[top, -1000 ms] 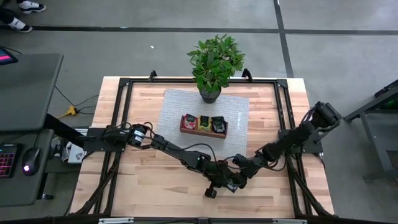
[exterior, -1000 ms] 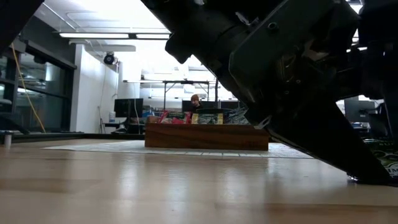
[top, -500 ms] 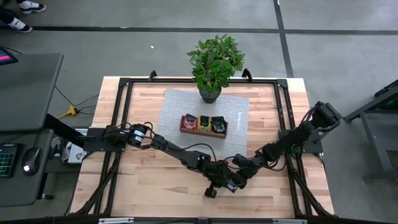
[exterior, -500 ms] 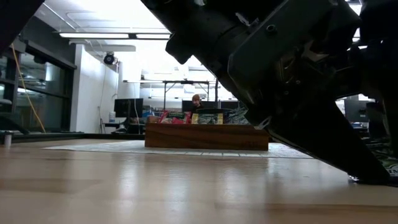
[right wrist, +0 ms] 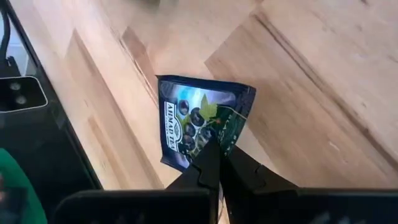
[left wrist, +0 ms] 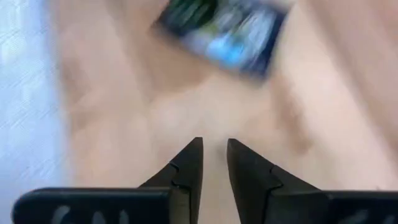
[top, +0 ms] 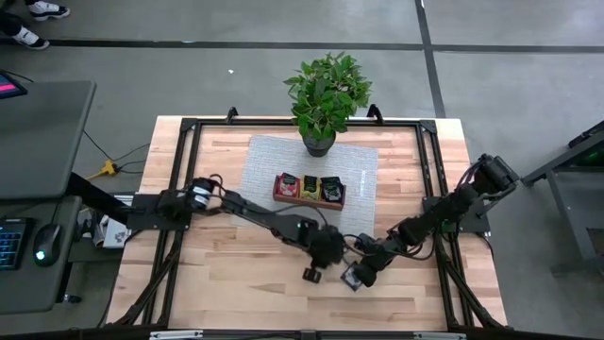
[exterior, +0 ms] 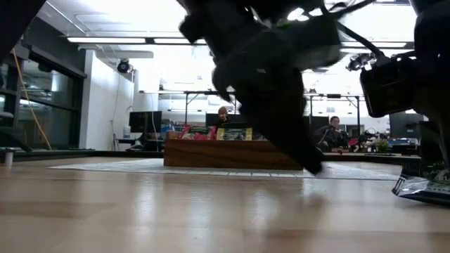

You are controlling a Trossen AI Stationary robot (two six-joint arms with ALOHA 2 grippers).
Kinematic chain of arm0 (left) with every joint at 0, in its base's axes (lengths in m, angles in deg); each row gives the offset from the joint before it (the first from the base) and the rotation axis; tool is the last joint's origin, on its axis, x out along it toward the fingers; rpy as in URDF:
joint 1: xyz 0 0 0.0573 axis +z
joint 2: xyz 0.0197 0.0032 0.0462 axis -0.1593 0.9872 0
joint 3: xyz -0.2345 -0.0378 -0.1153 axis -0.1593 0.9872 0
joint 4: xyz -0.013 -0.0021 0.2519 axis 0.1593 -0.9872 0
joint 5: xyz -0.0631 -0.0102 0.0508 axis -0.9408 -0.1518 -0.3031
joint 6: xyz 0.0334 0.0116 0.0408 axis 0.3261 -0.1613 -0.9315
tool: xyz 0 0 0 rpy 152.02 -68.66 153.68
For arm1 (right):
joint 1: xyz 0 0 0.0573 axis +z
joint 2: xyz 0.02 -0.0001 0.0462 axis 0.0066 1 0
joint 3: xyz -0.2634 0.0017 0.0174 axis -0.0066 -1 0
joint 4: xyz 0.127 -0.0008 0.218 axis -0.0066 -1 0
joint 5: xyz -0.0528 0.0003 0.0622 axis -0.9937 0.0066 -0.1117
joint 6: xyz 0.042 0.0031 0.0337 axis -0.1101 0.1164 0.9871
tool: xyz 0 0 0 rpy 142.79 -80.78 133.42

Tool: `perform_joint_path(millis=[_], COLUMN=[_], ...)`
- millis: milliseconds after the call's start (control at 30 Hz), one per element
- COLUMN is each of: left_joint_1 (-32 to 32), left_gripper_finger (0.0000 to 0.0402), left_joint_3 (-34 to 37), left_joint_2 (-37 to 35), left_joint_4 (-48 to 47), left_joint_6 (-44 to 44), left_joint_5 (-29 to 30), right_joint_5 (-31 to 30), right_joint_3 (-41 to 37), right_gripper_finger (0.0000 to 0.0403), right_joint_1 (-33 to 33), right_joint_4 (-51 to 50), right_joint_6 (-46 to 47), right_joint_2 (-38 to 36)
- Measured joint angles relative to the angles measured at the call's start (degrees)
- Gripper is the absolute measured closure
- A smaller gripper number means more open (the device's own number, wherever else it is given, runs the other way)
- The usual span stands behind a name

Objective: Pick & Place Tea
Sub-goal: Put the violet tea bag into the right section of the wooden organizer

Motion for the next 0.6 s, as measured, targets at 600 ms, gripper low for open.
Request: perform_joint_path(millis=[600], left_joint_1=[1.4], left_gripper_finger=[0.032], left_joint_3=[19.0], left_joint_2=[-24.9], left_joint_4=[-9.9], left_joint_6=[-3.2], left_joint_5=[15.3], right_joint_5=[-5.4], right_joint_3=[8.2], right_gripper_finger=[0.0403], right_joint_1=[-1.8], right_joint_4=[-17.0], right_joint_6=[-11.7], right_joint_2=[-2.9])
